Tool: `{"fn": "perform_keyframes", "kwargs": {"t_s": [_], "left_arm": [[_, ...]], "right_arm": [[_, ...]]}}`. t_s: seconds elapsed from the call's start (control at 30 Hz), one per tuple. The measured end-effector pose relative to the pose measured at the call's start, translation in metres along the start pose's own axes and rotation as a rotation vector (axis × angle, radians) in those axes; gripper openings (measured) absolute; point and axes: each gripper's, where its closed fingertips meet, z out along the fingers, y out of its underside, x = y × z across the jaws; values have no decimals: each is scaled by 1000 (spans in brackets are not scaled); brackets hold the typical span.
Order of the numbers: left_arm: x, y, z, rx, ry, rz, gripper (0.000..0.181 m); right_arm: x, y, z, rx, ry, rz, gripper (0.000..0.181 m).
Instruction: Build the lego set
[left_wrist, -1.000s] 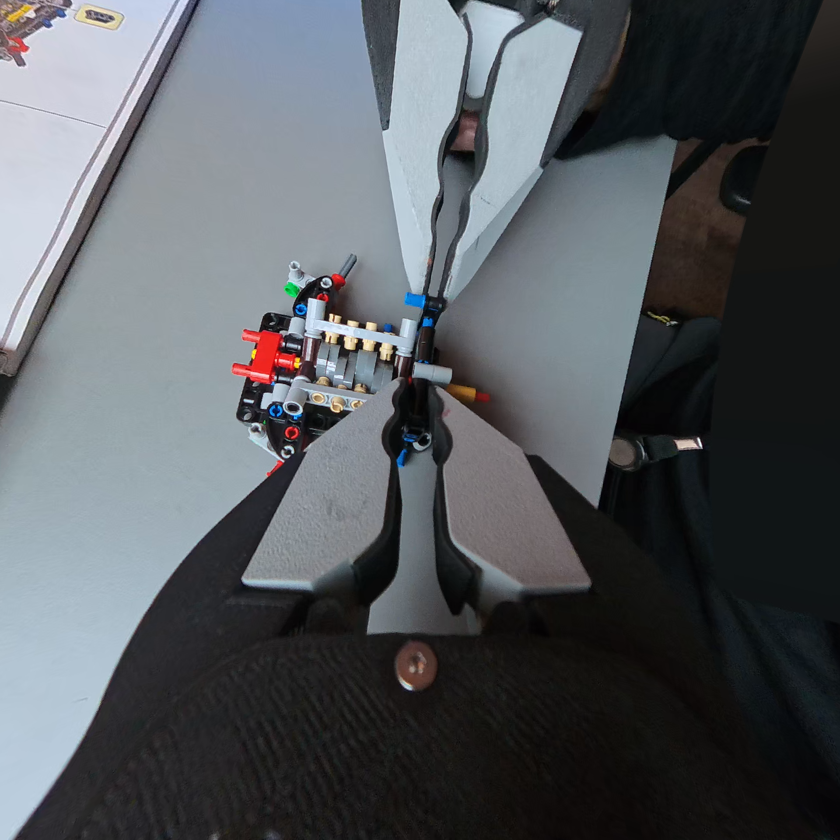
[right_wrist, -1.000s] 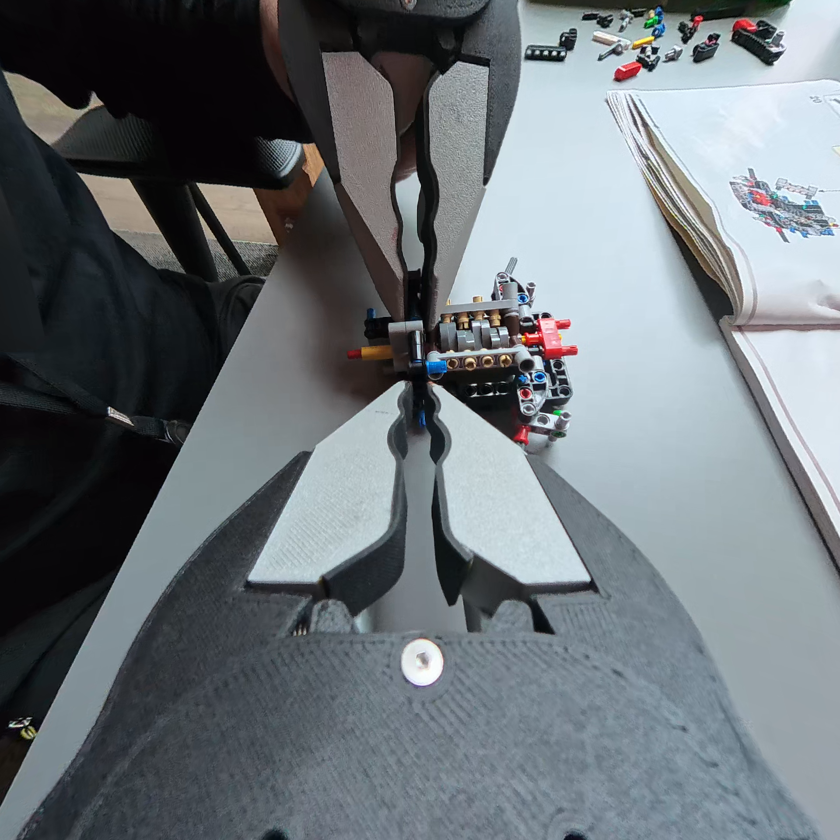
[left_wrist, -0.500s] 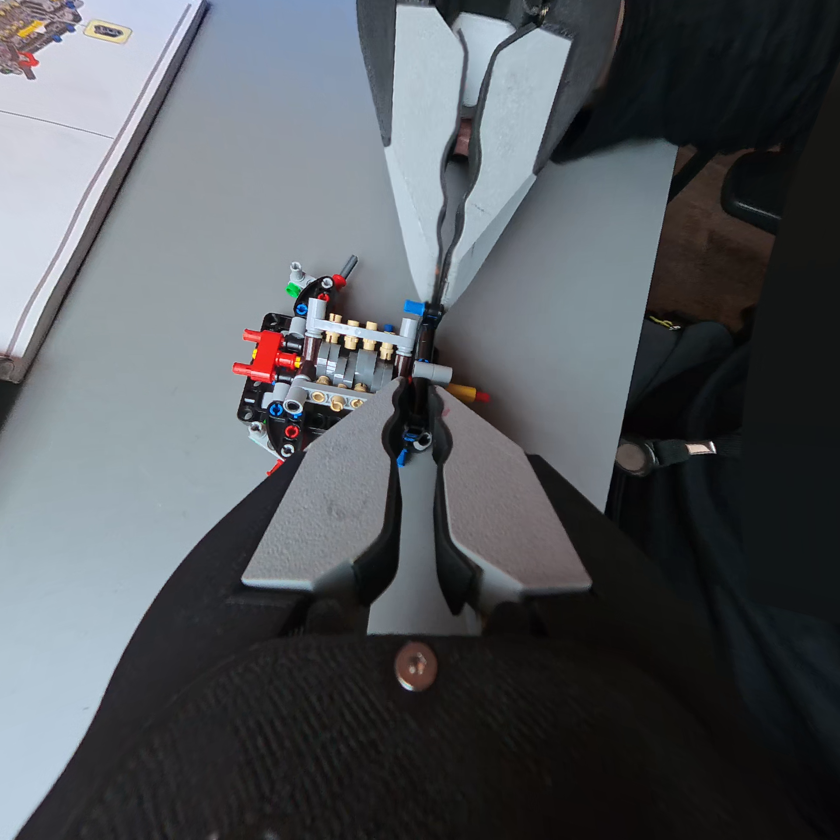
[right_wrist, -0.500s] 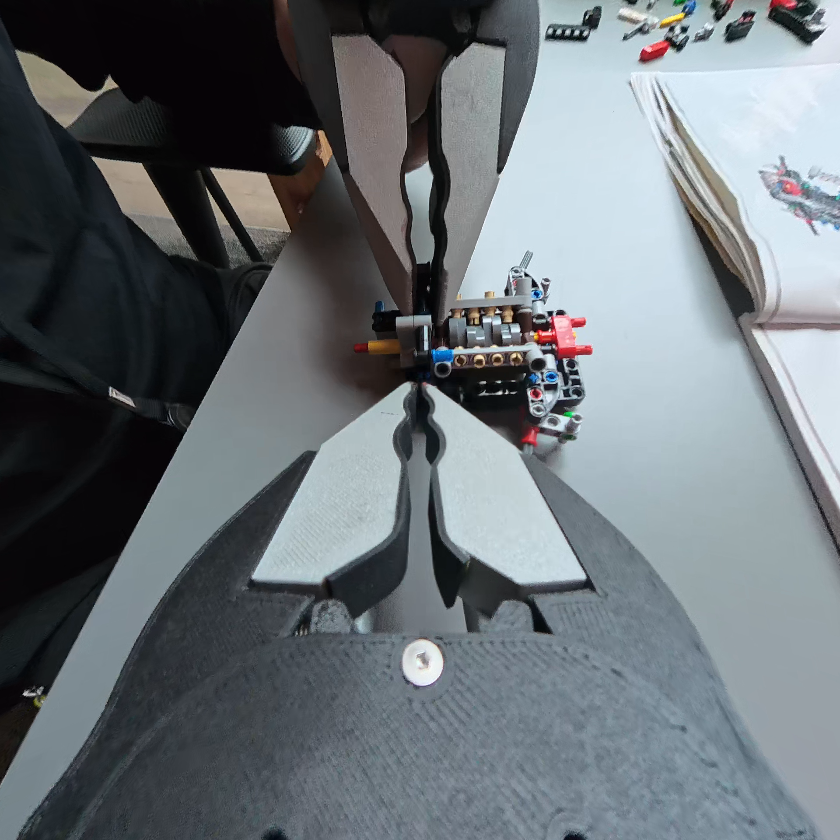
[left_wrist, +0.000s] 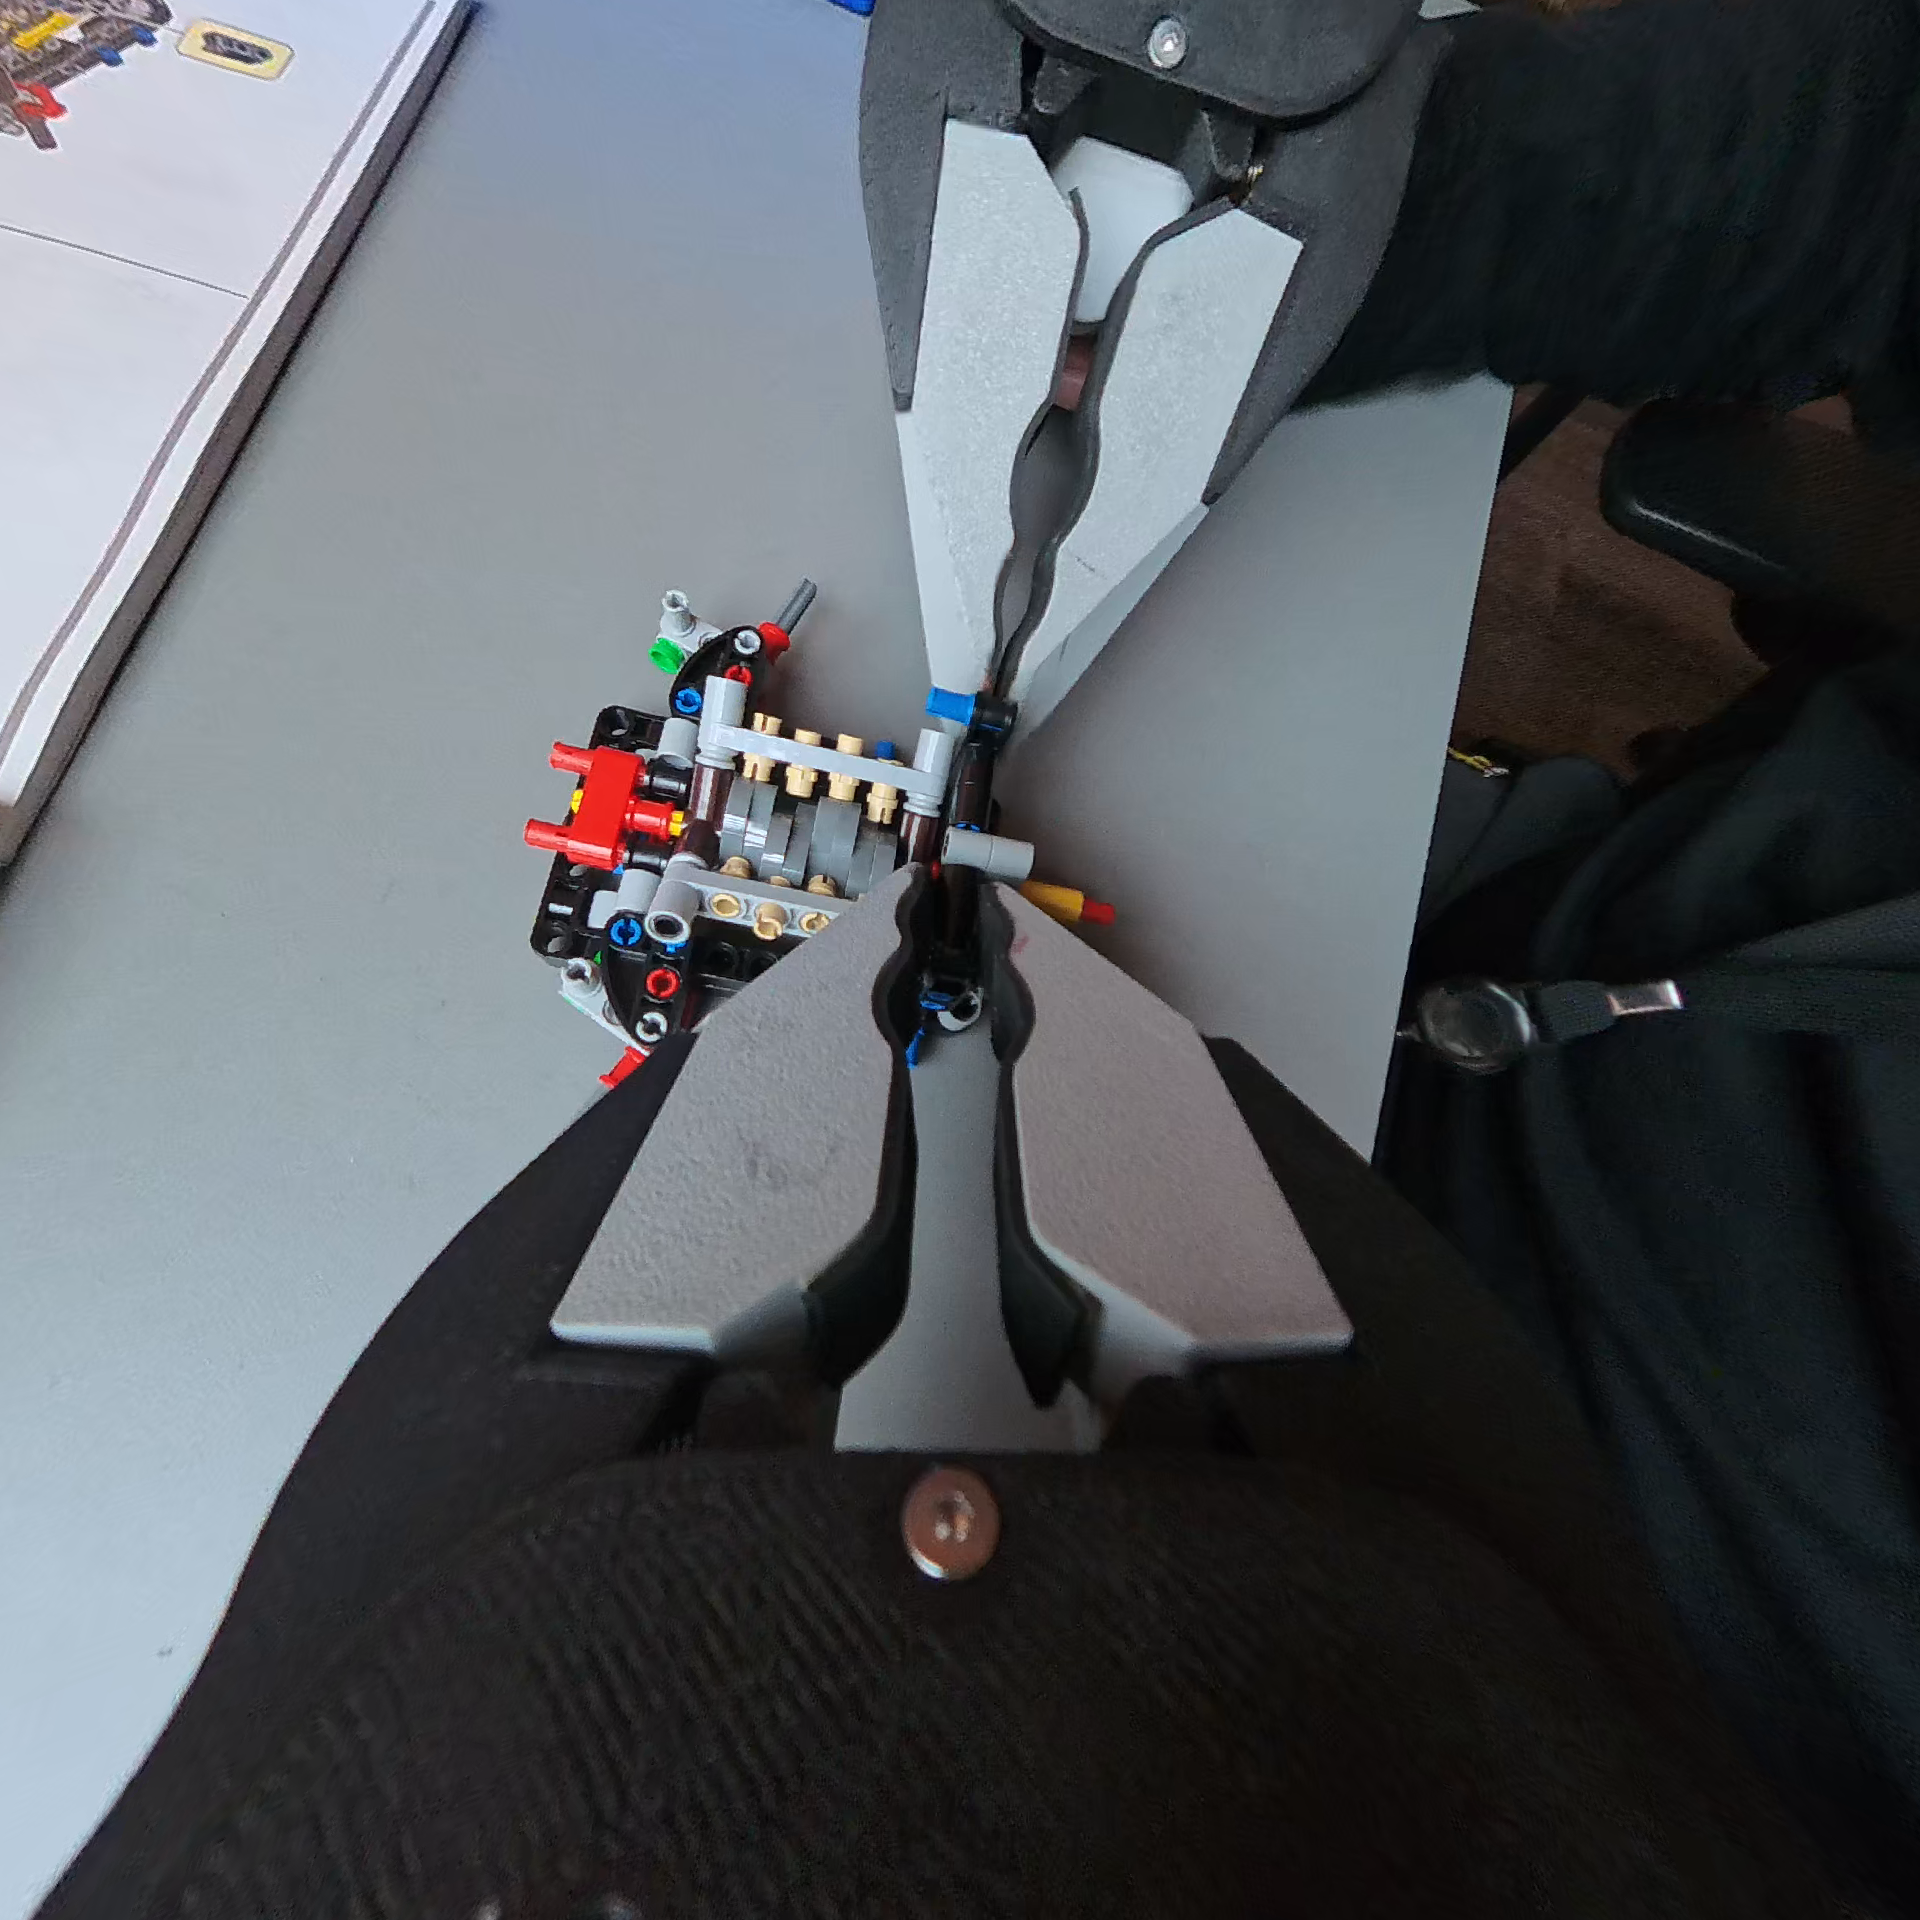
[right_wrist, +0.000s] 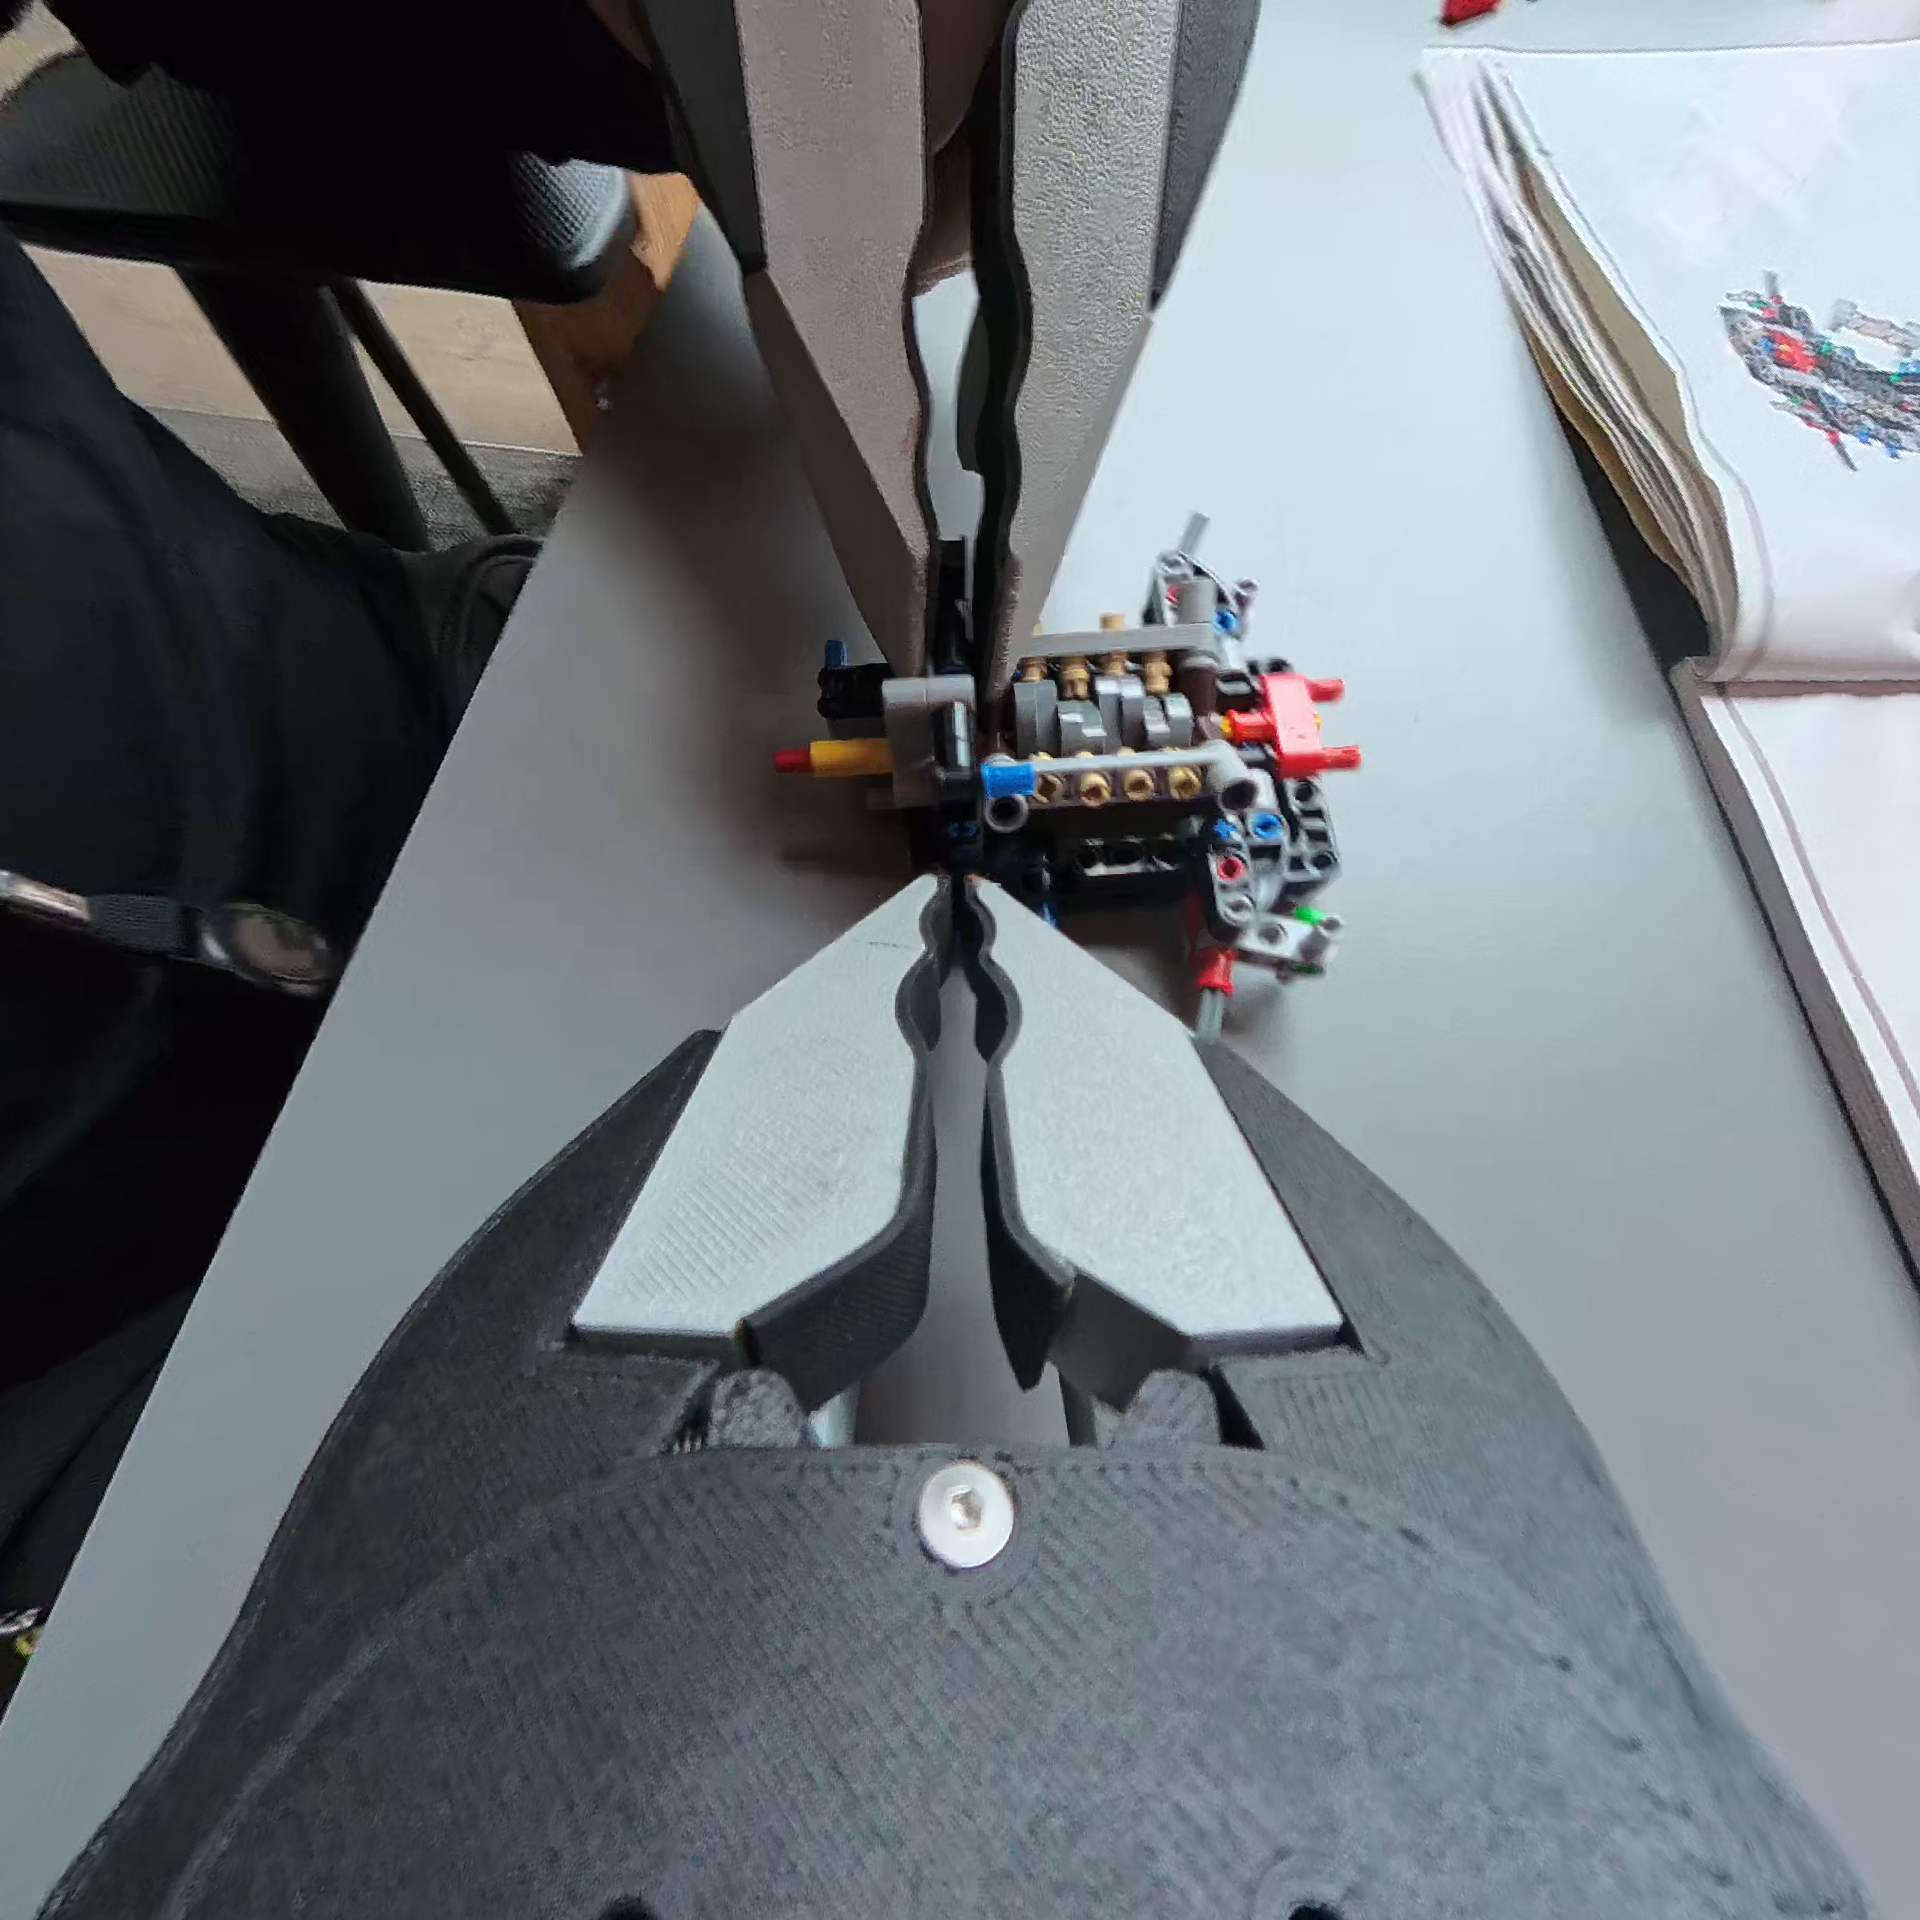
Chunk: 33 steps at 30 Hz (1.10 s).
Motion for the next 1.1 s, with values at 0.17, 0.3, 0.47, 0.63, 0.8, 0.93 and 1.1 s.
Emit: {"fn": "perform_keyframes", "kwargs": {"t_s": [0.17,0.3,0.47,0.63,0.8,0.93,1.1], "left_arm": [[8,-8,-15,23,31,-23,33],[-16,-36,-41,66,-71,10,36],[-96,-87,-25,-19,-162,-18,54],[-182,-96,24,-181,-232,-149,73],[-213,-66,44,-301,-267,-202,75],[-219,-64,42,-203,-331,-104,59],[-220,-64,43,-78,-349,-56,57]], "right_arm": [[37,24,-37,-19,321,27,13],[60,37,-68,8,545,103,30],[91,37,-91,66,678,237,54],[148,28,-113,47,806,367,76],[215,54,-109,-57,758,614,86],[232,90,-94,-244,702,672,78],[232,87,-89,-228,689,636,75]]}}
